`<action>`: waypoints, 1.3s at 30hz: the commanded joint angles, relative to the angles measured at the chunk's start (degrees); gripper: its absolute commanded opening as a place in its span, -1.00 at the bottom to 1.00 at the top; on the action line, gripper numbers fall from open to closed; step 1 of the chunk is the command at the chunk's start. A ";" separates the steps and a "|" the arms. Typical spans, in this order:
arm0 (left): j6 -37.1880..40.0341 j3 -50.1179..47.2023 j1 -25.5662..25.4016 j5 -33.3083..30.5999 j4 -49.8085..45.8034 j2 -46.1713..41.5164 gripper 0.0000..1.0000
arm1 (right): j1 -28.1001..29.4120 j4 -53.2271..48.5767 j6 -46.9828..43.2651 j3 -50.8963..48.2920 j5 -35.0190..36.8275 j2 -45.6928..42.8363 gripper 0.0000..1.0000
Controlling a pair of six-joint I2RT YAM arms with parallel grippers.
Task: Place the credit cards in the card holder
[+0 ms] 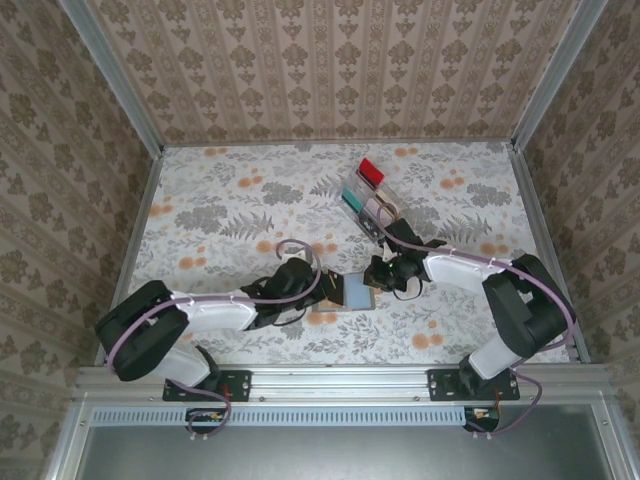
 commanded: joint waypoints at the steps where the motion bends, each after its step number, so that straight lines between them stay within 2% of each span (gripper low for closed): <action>1: -0.03 0.06 -1.15 -3.57 6.48 2.87 -1.00 | -0.18 2.79 -0.73 -1.94 1.96 1.61 -0.74; 6: -1.65 -0.14 -3.11 -7.42 9.73 6.05 -1.00 | -0.17 4.54 -0.55 -4.02 2.42 2.37 -0.74; 13: -3.50 -0.15 -5.27 -10.37 8.12 8.66 -1.00 | -0.28 5.40 -0.73 -4.76 2.89 3.16 -0.74; 22: -4.08 -0.63 -6.77 -12.25 9.48 10.45 -0.90 | -0.26 5.45 -1.12 -4.76 2.52 3.59 -0.74; 24: -3.53 -1.44 -6.71 -12.65 9.47 9.69 -0.78 | -0.21 5.54 -1.06 -4.74 2.67 3.67 -0.74; 31: 0.65 2.57 -6.74 -11.07 -0.59 8.03 -0.58 | -0.26 5.08 -1.34 -3.90 2.52 4.77 -0.72; 39: 0.84 6.69 -7.07 -14.35 -13.87 5.61 -0.41 | -0.27 3.96 -1.52 -3.02 2.49 4.38 -0.72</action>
